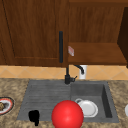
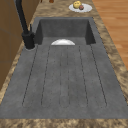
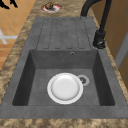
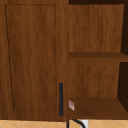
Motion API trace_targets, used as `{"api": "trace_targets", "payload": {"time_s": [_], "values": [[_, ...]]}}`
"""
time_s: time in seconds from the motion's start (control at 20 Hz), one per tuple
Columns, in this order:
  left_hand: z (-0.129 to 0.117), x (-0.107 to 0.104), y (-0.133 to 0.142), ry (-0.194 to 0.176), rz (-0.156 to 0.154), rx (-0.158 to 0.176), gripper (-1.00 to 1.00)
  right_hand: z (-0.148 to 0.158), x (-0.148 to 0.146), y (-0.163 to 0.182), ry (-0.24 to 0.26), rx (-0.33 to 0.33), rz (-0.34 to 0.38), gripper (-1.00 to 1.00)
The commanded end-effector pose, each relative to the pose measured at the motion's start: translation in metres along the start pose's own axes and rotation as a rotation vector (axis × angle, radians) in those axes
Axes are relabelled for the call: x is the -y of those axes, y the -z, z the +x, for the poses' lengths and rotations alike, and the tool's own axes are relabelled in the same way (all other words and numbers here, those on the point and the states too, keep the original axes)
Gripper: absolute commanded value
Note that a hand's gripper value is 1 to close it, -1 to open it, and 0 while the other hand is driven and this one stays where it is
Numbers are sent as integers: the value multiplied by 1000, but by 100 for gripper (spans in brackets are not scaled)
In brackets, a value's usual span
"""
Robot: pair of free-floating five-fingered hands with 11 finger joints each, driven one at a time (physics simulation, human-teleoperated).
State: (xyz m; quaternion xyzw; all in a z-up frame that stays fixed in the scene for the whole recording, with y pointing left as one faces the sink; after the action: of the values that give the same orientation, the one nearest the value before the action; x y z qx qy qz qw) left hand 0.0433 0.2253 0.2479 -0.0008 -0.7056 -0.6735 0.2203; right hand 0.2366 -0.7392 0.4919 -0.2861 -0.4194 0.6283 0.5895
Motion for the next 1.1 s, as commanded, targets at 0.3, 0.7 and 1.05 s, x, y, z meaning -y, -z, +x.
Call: {"api": "trace_targets", "payload": {"time_s": [0.3,0.7,1.05], "values": [[0,0,0,0,0,0,0,47,-14,-69,-12,-10,-25,-100],[0,0,0,0,0,0,0,95,-15,-119,-14,-14,-1,-100],[0,0,0,0,0,0,0,142,-25,-153,-21,-15,-30,-100]]}}
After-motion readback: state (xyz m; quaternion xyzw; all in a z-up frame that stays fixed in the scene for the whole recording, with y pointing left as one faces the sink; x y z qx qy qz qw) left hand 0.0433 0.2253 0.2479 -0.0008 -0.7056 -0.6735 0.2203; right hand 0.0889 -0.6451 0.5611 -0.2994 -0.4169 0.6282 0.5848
